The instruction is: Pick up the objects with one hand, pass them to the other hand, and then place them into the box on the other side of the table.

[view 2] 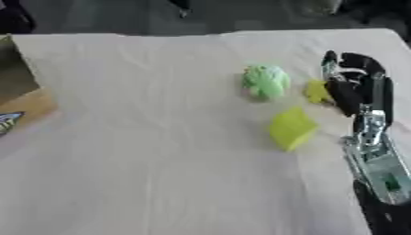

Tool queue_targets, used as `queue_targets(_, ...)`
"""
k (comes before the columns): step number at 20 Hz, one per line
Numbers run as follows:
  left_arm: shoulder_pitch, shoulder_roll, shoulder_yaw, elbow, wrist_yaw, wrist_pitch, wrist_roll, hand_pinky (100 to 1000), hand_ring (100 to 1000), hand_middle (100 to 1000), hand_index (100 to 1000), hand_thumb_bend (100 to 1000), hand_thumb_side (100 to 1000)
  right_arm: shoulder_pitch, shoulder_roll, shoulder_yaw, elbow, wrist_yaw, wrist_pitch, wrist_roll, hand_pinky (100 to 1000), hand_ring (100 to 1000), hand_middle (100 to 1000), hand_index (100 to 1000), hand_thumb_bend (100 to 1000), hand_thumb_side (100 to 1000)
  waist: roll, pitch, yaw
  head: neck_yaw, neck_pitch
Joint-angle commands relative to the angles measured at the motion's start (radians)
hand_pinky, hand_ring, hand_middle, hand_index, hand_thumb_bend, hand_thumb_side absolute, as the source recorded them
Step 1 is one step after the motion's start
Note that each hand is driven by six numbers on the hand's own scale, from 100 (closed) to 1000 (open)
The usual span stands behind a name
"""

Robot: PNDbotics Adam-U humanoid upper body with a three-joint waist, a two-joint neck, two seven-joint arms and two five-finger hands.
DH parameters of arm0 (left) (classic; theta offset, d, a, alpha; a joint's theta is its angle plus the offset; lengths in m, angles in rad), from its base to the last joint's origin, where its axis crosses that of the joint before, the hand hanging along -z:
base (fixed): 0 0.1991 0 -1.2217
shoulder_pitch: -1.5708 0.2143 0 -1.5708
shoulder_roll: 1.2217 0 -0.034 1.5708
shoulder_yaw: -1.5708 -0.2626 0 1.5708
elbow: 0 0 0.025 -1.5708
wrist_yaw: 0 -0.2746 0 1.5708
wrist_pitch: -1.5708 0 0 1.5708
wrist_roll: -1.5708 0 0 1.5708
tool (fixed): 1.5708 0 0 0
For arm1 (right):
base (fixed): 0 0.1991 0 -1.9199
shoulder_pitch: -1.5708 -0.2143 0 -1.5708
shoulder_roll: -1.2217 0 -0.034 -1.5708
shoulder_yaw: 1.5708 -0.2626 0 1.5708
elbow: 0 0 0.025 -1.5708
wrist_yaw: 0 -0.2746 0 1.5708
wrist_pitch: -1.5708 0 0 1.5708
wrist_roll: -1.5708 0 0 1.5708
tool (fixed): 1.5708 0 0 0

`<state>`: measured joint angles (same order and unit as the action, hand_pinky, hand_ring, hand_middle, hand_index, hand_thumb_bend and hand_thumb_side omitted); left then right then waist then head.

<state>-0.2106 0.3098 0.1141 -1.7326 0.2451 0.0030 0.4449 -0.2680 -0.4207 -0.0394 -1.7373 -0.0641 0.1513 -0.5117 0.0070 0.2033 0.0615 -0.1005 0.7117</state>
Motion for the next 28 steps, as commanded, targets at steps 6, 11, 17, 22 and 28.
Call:
queue_targets(6, 0.006, 0.051, 0.013, -0.034, -0.008, 0.01, 0.025, 500, 744, 709, 817, 223, 907, 0.009, -0.084, 0.022, -0.045, -0.042, 0.062, -0.014, 625, 616, 641, 705, 332, 426, 0.008, -0.017, -0.012, 0.0, 0.019)
queue_targets(11, 0.014, 0.063, 0.013, -0.035, -0.008, 0.015, 0.027, 499, 744, 708, 817, 220, 909, 0.006, -0.207, 0.065, -0.063, -0.101, 0.135, 0.067, 647, 636, 664, 721, 366, 412, 0.006, -0.016, -0.02, 0.009, 0.027)
queue_targets(17, 0.024, 0.079, 0.012, -0.033, -0.009, 0.022, 0.025, 498, 743, 707, 817, 217, 911, -0.024, -0.419, 0.121, -0.122, -0.137, 0.271, 0.276, 693, 676, 703, 749, 384, 399, 0.003, -0.014, -0.036, 0.019, 0.031)
queue_targets(22, 0.029, 0.089, 0.012, -0.033, -0.009, 0.026, 0.022, 497, 743, 706, 816, 215, 912, -0.058, -0.58, 0.174, -0.175, -0.128, 0.348, 0.466, 748, 719, 746, 782, 404, 354, 0.003, -0.012, -0.043, 0.018, 0.042)
queue_targets(28, 0.033, 0.094, 0.008, -0.033, -0.01, 0.031, 0.017, 496, 743, 705, 816, 214, 914, -0.09, -0.706, 0.21, -0.226, -0.062, 0.39, 0.666, 812, 760, 783, 812, 409, 284, 0.001, -0.012, -0.044, 0.016, 0.042)
